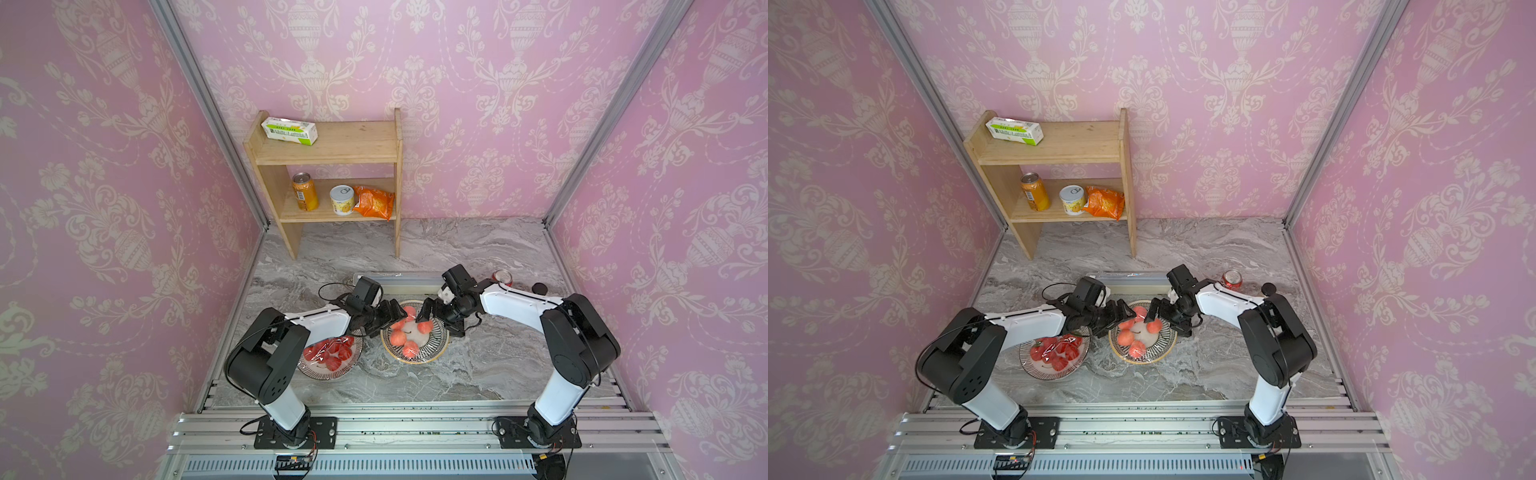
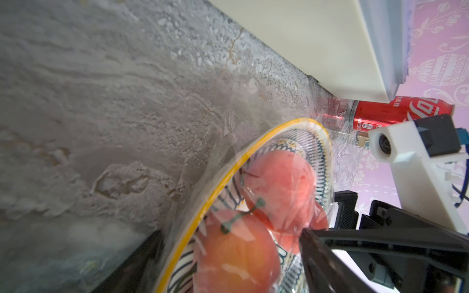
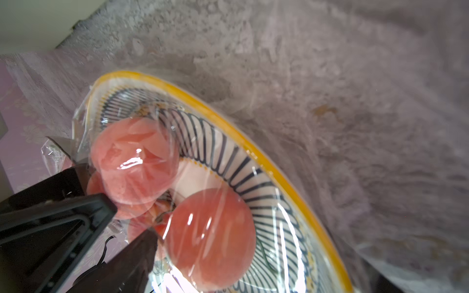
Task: Wrap the plate with plastic wrap
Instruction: Adjust the plate at the center of the board.
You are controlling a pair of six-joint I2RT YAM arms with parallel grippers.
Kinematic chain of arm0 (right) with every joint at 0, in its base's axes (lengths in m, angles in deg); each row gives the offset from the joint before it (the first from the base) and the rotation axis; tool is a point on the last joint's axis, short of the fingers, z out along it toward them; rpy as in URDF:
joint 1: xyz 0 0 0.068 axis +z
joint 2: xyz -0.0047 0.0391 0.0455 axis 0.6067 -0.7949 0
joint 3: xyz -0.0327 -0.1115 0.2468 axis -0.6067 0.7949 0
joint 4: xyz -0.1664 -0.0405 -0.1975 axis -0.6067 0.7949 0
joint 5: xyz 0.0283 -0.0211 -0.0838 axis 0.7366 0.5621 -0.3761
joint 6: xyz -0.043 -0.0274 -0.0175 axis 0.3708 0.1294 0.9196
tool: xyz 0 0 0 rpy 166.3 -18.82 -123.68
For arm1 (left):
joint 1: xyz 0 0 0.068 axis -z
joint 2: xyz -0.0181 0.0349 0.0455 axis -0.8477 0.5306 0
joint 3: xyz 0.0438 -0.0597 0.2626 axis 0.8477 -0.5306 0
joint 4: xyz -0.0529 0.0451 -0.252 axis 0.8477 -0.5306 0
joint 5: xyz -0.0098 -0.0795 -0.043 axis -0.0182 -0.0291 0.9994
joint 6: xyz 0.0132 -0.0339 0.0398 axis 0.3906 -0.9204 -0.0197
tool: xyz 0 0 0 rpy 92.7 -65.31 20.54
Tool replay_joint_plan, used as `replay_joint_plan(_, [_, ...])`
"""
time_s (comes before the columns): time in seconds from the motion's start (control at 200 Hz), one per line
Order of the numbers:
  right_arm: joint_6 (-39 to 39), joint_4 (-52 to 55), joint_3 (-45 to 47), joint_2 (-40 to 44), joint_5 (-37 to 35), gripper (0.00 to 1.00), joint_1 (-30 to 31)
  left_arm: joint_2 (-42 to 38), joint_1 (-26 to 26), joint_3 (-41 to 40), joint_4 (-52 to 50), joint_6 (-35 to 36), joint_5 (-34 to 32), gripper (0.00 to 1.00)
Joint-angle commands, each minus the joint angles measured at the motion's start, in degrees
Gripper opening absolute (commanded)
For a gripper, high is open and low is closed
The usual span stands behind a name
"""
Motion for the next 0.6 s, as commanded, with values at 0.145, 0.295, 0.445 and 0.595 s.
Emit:
replay_joint_plan(0.145, [5.57,5.09,-1.79,6.96,-4.85,1.0,-3.91,-1.64,-4.49,7.04,-6.81,9.4,-1.76,0.91])
replay_joint_plan(0.295, [8.82,9.9,-3.63,11.73,-6.91,1.0,-6.9,-4.66,-8.82,11.15,-14.25,15.27,-3.66,0.99])
replay_joint_plan(0.445, [15.81,15.49,-7.86,19.07,-12.93,1.0,-8.04,-10.51,-11.76,16.67,-23.71,25.27,-13.41,0.99])
replay_joint_plan(0.595, [21.07,18.07,-8.81,27.55,-23.24,1.0,-10.71,-19.72,-14.6,15.55,-23.41,33.49,-25.88,0.99])
